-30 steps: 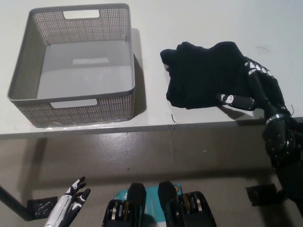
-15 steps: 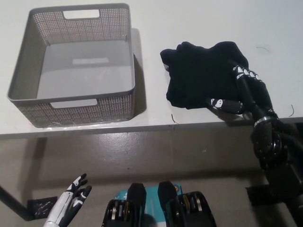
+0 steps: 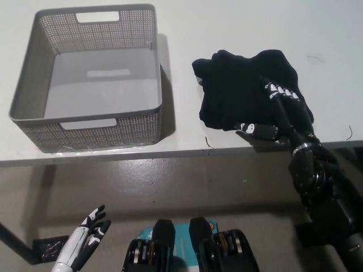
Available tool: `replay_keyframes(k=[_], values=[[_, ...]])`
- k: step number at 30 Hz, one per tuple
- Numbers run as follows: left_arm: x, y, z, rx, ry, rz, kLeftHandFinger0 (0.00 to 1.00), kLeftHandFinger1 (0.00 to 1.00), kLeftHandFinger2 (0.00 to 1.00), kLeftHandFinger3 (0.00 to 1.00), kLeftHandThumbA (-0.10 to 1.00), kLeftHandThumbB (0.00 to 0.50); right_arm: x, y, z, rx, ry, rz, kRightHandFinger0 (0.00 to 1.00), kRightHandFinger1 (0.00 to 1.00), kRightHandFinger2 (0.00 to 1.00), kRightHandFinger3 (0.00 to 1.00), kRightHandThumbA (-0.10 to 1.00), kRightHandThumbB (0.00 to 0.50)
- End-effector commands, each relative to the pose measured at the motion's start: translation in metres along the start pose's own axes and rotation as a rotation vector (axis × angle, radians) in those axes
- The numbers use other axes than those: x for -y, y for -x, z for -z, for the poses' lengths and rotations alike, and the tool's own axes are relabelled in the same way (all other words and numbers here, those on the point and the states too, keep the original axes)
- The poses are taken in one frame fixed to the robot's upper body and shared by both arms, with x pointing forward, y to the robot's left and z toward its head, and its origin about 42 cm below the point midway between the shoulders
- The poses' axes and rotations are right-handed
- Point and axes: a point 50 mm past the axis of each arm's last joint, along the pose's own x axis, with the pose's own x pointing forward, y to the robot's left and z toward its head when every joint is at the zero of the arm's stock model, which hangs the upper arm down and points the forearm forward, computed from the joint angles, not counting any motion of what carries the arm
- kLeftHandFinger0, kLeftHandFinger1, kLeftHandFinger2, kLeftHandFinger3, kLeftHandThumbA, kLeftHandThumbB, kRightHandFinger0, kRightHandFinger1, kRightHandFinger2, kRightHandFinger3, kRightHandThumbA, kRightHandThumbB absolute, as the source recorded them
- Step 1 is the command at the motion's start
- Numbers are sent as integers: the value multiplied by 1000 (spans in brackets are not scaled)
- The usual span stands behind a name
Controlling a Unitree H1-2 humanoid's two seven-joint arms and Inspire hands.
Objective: Use the right hand to pick up a t shirt on the right hand side and place it into a contianer on the left side
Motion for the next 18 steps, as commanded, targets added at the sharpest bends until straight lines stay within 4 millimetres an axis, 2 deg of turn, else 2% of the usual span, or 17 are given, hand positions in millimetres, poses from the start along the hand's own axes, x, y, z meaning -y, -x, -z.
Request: replay_keyframes(k=[1,8,12,18], values=[[-14,-9,-11,47,-24,-17,919,875,963,1000,1000,414,22,-16,-15,39,3,85,1000,1000,1000,1000,1000,493],[-15,-12,-12,53,-30,-15,911,904,977,1000,1000,381,17,-17,-15,33,2,81,1000,1000,1000,1000,1000,500],[-16,-14,-15,57,-27,-9,890,871,963,1000,1000,411,13,-18,-12,15,-1,80,1000,1000,1000,1000,1000,500],[-17,-17,-16,55,-30,-9,924,898,972,1000,1000,418,9,-22,-7,-8,11,71,1000,1000,1000,1000,1000,500]])
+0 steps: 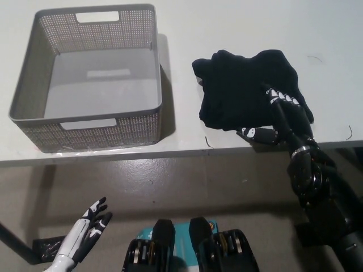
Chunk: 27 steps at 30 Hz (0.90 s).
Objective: Use the right hand to pick up a t shirt on the right hand side and place it into a contianer on the left side
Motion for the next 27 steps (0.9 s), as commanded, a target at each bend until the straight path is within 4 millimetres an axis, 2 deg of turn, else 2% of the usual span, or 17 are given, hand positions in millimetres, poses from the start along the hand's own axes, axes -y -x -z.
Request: replay_keyframes(k=[1,4,8,10,14,17,18,19,20,21,22,23,24,25,26,27], values=[[-13,-5,-8,32,-24,-5,925,896,968,1000,1000,409,22,-20,-21,49,2,94,1000,1000,1000,1000,1000,500],[-14,-7,-8,37,-26,-6,892,876,954,1000,1000,428,20,-21,-19,45,-4,91,1000,1000,1000,1000,1000,500],[-14,-7,-10,39,-26,-11,869,869,944,1000,1000,419,17,-21,-16,41,-5,88,1000,1000,1000,1000,1000,500],[-15,-6,-11,45,-37,-8,871,868,947,1000,1000,397,17,-21,-16,39,-3,91,1000,1000,1000,1000,1000,500],[-14,-7,-12,44,-33,-5,892,887,956,1000,1000,399,18,-23,-15,33,8,96,1000,1000,1000,1000,1000,500],[-13,-6,-12,46,-27,-5,873,869,947,1000,1000,410,19,-27,-17,23,15,104,1000,1000,1000,1000,1000,498],[-14,-6,-11,44,-30,-2,875,876,949,1000,1000,417,18,-29,-19,24,10,119,1000,1000,1000,1000,961,483],[-13,-5,-11,43,-35,1,881,887,956,1000,1000,409,17,-30,-20,33,-15,140,1000,1000,1000,1000,845,448],[-13,-5,-11,44,-35,2,888,895,963,1000,1000,403,17,-30,-20,43,-53,164,1000,1000,1000,1000,650,361],[-12,-5,-11,45,-31,3,890,897,966,1000,1000,403,17,-30,-20,52,-96,192,1000,1000,1000,1000,551,376],[-12,-6,-11,45,-30,3,891,897,967,1000,1000,403,17,-30,-20,52,-97,193,1000,1000,1000,1000,549,374],[-11,-6,-11,46,-26,2,878,884,955,1000,1000,402,16,-29,-22,71,-167,288,1000,1000,1000,1000,91,225],[-11,-5,-11,46,-26,2,875,880,956,1000,1000,408,16,-29,-23,87,-191,321,1000,1000,1000,1000,-80,213],[-11,-6,-11,44,-27,2,881,885,961,1000,1000,404,16,-29,-24,113,-235,365,871,913,897,885,-99,192],[-11,-6,-11,43,-27,4,883,887,963,1000,1000,403,15,-28,-24,119,-265,383,777,804,825,833,-100,185],[-11,-6,-12,49,-26,1,881,879,959,1000,1000,398,15,-28,-25,124,-299,398,621,631,706,765,-100,170]])
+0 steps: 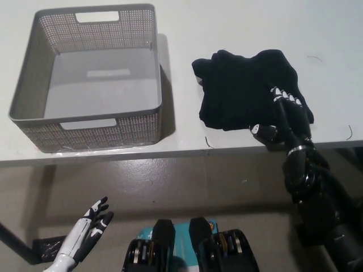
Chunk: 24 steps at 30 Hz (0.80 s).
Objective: Use the right hand to pick up a t shirt on the right hand side and place it into a contianer on the left side
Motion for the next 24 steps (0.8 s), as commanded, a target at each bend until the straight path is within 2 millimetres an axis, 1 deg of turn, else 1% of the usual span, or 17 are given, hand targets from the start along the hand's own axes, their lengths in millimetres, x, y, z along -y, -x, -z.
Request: replay_keyframes(k=[1,2,3,6,8,10,13,14,15,16,18,19,20,21,22,24], values=[[-13,-5,-11,50,-28,-12,862,857,943,1000,1000,405,25,-18,-31,164,-233,305,570,574,669,740,-100,169],[-14,-5,-11,49,-30,-13,865,856,942,1000,1000,399,25,-18,-30,172,-241,330,574,580,672,723,-100,179],[-14,-5,-11,51,-23,-14,862,854,945,1000,1000,402,24,-17,-28,177,-240,345,565,566,657,720,-100,181],[-15,-6,-12,55,-34,-16,845,836,931,1000,1000,405,24,-17,-20,174,-280,371,565,599,684,716,-100,178],[-15,-7,-12,50,-23,-13,872,865,958,1000,1000,407,24,-14,-13,176,-282,396,568,594,695,725,-100,152],[-16,-8,-13,50,-28,-18,877,860,963,1000,1000,425,24,-13,-9,170,-292,408,571,610,719,742,-100,135],[-15,-6,-13,52,-27,-19,886,875,974,1000,1000,407,24,-11,-6,156,-294,417,573,615,720,742,-100,138],[-15,-6,-13,47,-32,-19,891,875,971,1000,1000,411,23,-10,-4,159,-290,424,588,616,718,742,-100,145],[-14,-6,-13,46,-32,-22,903,881,976,1000,1000,410,24,-10,-3,156,-294,426,580,614,718,743,-100,140],[-15,-6,-13,43,-33,-19,908,897,990,1000,1000,408,24,-11,-3,165,-287,437,594,599,696,734,-100,154],[-15,-6,-12,43,-28,-15,914,903,998,1000,1000,401,25,-12,-3,175,-282,444,590,593,690,737,-100,146],[-14,-4,-12,41,-28,-13,922,905,1000,1000,1000,396,26,-13,-4,175,-282,446,568,583,681,739,-100,139],[-13,-4,-11,45,-19,-14,933,903,998,1000,1000,400,33,-18,-13,165,-327,459,484,530,639,739,-100,137],[-13,-4,-11,42,-20,-15,938,901,994,1000,1000,412,38,-21,-17,170,-335,462,467,533,649,744,-100,133],[-12,-4,-11,40,-23,-16,941,894,983,1000,1000,410,43,-24,-22,195,-341,481,472,539,660,737,-100,147],[-12,-3,-10,37,-24,-15,942,894,982,1000,1000,412,48,-27,-28,210,-344,500,505,562,685,730,-100,153]])
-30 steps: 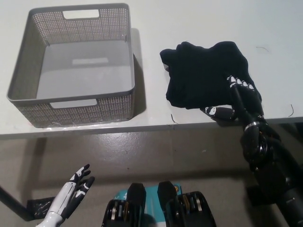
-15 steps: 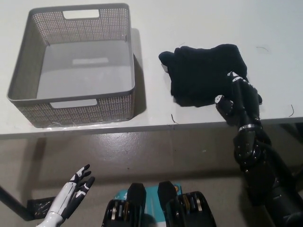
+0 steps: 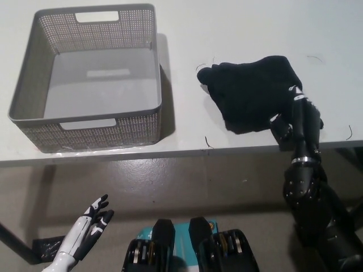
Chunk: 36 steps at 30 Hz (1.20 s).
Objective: Use the right hand to pick up a t shirt on the right hand side and place it into a contianer on the left side
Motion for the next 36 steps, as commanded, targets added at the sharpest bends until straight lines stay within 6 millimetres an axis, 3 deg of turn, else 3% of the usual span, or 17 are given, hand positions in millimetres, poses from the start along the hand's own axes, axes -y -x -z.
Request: replay_keyframes(k=[1,5,7,8,9,13,19,23,24,25,26,28,29,31,32,35,36], values=[[-10,-2,-5,21,-22,-4,943,908,999,1000,1000,398,27,-58,-68,190,-147,182,544,603,728,735,-100,160],[-10,-1,-4,21,-33,-10,924,896,1000,1000,1000,408,37,-78,-97,251,-162,225,506,574,700,732,-100,164],[-10,-2,-3,15,-24,-3,948,906,1000,1000,1000,415,50,-96,-129,341,-181,254,426,510,647,733,-100,152],[-11,-2,-3,14,-25,-3,951,906,1000,1000,1000,414,50,-97,-131,344,-184,256,420,505,643,732,-100,152],[-11,-1,-3,15,-14,-2,957,909,1000,1000,1000,402,57,-105,-151,385,-193,269,446,508,639,722,-100,148],[-11,-1,-3,12,-22,-6,918,885,985,1000,1000,435,67,-116,-183,458,-198,282,563,612,726,692,-100,174],[-8,-1,-2,8,-17,5,927,885,974,1000,1000,409,70,-124,-218,522,-186,277,421,493,653,699,-100,186],[-6,0,-3,19,-27,7,931,884,957,1000,1000,446,62,-125,-238,557,-188,256,297,431,601,679,-100,209],[-4,0,-3,21,-30,10,929,881,958,1000,1000,474,59,-124,-241,559,-187,248,117,269,477,673,-100,214],[-4,0,-4,26,-29,11,894,862,952,1000,1000,484,57,-124,-246,574,-186,250,97,246,438,662,-100,218],[-4,-1,-4,15,-36,9,878,856,957,1000,1000,499,53,-124,-252,582,-194,237,268,363,509,671,-100,213],[-3,-1,-5,20,-63,17,858,863,962,1000,1000,500,50,-124,-256,596,-205,229,291,383,518,675,-100,218],[-3,-3,-6,18,-84,18,840,856,951,1000,1000,484,39,-121,-269,596,-229,191,417,484,639,702,-100,196],[0,-3,-8,16,-90,20,830,842,933,1000,1000,496,35,-119,-273,597,-234,185,441,503,659,700,-100,198],[1,-4,-8,34,-101,17,769,811,892,1000,1000,480,22,-116,-284,594,-226,165,495,499,631,690,-100,208],[6,-6,-9,41,-90,23,758,807,894,1000,1000,468,8,-114,-298,615,-216,143,349,396,573,672,-100,227],[10,-6,-9,43,-102,29,746,790,891,1000,1000,460,3,-112,-301,620,-235,116,414,451,619,683,-100,217]])
